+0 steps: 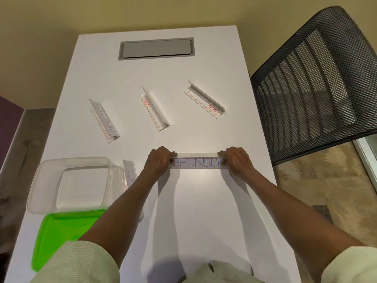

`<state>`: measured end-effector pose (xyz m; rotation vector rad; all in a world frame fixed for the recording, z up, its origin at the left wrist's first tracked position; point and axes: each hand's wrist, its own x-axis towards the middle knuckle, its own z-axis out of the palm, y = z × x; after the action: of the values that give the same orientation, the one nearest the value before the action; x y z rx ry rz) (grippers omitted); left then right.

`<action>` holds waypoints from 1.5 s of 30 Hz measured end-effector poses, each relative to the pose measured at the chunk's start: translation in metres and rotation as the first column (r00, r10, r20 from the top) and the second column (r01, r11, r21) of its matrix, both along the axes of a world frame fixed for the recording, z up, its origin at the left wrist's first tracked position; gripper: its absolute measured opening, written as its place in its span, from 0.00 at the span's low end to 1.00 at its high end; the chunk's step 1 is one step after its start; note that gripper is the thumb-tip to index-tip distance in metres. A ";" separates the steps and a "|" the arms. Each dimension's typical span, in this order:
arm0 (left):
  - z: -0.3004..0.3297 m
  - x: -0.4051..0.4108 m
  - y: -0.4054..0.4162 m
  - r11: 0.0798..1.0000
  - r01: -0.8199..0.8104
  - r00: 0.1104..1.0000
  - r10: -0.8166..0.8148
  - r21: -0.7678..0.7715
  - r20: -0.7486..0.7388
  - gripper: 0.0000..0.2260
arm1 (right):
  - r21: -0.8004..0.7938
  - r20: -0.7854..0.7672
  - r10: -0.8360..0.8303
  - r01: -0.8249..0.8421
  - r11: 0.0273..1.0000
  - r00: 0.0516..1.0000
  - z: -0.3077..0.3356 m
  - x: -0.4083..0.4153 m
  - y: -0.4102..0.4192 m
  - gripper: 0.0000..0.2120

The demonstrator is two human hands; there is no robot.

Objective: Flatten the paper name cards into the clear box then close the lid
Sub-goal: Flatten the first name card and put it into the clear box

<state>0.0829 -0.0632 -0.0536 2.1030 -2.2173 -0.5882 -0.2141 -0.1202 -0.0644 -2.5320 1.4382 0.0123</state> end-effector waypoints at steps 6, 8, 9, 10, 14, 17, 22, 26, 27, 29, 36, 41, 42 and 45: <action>0.015 0.004 0.002 0.998 0.041 0.999 -0.040 -0.057 0.025 0.17 | 0.021 -0.067 -0.004 0.005 1.000 0.998 0.023 0.009 0.000 0.03; 0.021 0.009 0.001 0.997 0.041 0.999 -0.039 -0.068 0.018 0.17 | 0.006 -0.056 -0.003 0.004 1.000 0.998 0.029 0.011 0.000 0.03; 0.027 0.010 0.001 0.997 0.038 0.999 -0.038 -0.072 0.013 0.17 | 0.001 -0.039 -0.003 0.003 1.000 0.999 0.032 0.012 0.001 0.05; 0.031 0.012 0.001 0.996 0.031 1.000 -0.031 -0.085 0.000 0.16 | -0.003 -0.015 -0.006 0.006 1.000 1.000 0.036 0.013 0.003 0.06; 0.054 0.019 0.007 0.992 -0.016 0.997 0.006 -0.125 -0.083 0.19 | -0.018 0.031 -0.040 0.041 0.999 0.999 0.061 0.022 0.011 0.08; 0.070 0.026 0.013 0.985 -0.016 0.995 -0.002 -0.172 -0.104 0.21 | -0.048 0.012 -0.029 0.029 0.998 1.000 0.078 0.031 0.020 0.06; 0.089 0.048 0.026 0.969 -0.022 0.997 0.005 -0.247 -0.071 0.19 | -0.085 0.088 -0.018 0.026 0.996 0.996 0.104 0.048 0.034 0.07; 0.101 0.077 0.042 0.968 -0.040 0.996 0.020 -0.248 -0.085 0.19 | -0.080 0.131 -0.020 0.031 0.996 0.991 0.120 0.072 0.045 0.11; 0.105 0.084 0.047 0.967 -0.044 0.996 0.021 -0.252 -0.091 0.19 | -0.079 0.121 -0.011 0.021 0.997 0.993 0.125 0.080 0.048 0.10; 0.112 0.100 0.057 0.963 -0.062 0.994 0.035 -0.263 -0.105 0.20 | -0.090 0.085 0.018 -0.011 0.996 0.996 0.133 0.097 0.054 0.07; 0.127 0.175 0.098 0.959 -0.102 0.993 0.084 -0.265 -0.078 0.22 | -0.100 0.094 0.111 -0.102 0.990 0.989 0.150 0.166 0.080 0.03; 0.134 0.223 0.123 0.959 -0.177 0.984 0.167 -0.223 -0.063 0.24 | -0.083 0.135 0.141 -0.131 0.988 0.981 0.151 0.217 0.099 0.09; 0.134 0.233 0.129 0.959 -0.206 0.978 0.197 -0.196 -0.064 0.24 | -0.084 0.132 0.157 -0.147 0.986 0.979 0.151 0.227 0.103 0.10; 0.131 0.264 0.148 0.951 -0.262 0.964 0.251 -0.162 -0.086 0.24 | -0.091 0.131 0.203 -0.192 0.977 0.970 0.150 0.257 0.113 0.10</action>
<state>0.3469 0.0845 0.0775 2.1982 -1.8445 -0.4237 0.0432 -0.0071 0.0853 -2.6698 1.1514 -0.1875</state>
